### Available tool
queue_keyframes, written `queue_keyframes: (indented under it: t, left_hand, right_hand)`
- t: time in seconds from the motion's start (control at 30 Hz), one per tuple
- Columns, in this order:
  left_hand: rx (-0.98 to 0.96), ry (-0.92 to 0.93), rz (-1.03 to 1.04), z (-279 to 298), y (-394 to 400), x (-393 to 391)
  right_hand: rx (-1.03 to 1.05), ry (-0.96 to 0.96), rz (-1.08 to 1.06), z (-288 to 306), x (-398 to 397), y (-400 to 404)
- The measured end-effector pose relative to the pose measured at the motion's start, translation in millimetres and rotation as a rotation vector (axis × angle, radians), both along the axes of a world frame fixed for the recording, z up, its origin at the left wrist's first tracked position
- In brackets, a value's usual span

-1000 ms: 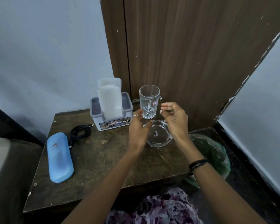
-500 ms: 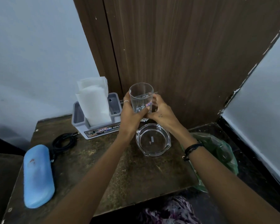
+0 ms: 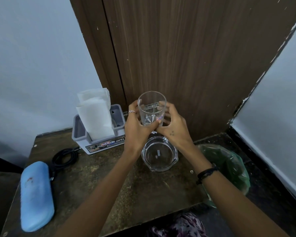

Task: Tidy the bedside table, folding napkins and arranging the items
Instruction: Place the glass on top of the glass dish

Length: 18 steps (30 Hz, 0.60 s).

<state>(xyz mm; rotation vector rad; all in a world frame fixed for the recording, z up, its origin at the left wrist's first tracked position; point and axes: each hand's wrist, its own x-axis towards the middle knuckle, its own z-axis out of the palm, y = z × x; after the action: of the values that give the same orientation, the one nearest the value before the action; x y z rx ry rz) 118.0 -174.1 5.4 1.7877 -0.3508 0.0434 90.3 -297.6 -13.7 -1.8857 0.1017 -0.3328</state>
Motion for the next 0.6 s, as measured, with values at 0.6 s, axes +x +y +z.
queue_keyframes:
  t: [0.6]
  left_hand:
    - [0.143,0.021,-0.022,18,24,-71]
  right_hand:
    - [-0.02,0.073,0.01,8,-84,10]
